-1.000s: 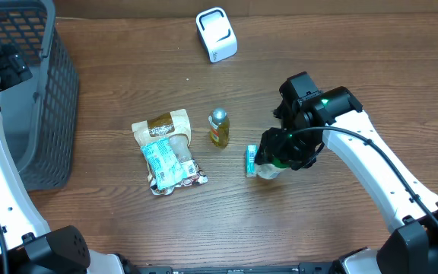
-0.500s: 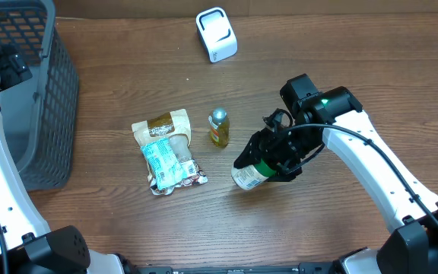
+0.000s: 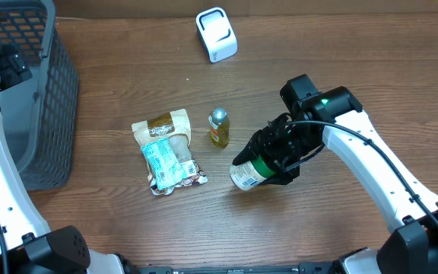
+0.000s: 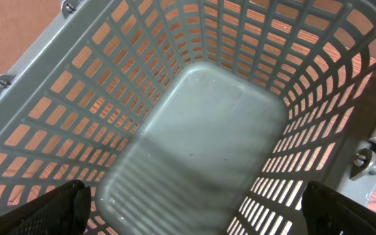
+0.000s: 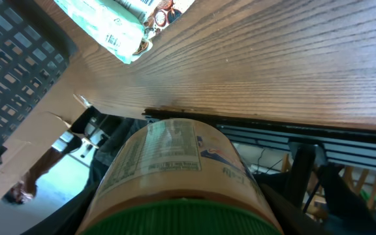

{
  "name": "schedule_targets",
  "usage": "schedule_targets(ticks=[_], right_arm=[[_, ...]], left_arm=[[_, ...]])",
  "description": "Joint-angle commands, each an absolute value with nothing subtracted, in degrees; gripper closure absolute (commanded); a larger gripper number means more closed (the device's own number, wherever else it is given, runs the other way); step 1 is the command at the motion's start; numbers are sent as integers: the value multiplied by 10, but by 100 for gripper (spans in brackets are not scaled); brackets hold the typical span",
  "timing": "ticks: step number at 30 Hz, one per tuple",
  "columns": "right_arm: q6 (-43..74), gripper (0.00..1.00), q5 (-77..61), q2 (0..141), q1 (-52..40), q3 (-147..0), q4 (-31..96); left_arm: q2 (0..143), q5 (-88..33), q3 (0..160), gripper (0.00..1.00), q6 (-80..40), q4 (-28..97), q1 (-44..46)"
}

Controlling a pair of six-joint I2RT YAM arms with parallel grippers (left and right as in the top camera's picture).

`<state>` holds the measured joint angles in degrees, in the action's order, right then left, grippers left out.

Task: Scan the item barcode
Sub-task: 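Lift the jar and tilt it sideways with the right gripper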

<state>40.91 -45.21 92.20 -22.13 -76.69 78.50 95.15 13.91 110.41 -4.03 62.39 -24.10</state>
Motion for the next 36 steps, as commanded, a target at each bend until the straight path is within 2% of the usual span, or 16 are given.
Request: schedule_targets(ticks=[1,7,17,36], right_arm=[[422,45,-477,914,-220,-770,783],[422,56,-480,914,-220,-770,785],[422,56,-583,914,-220,-770,790],[465,56,-597,914,-220,-770,790]], left_arm=[[950,135,1112,0,-29,624,-240],[950,135,1112,0,-29,624,-240],[950,135,1112,1,-29,624,-240],[950,135,1112,1,-30,624,-240]])
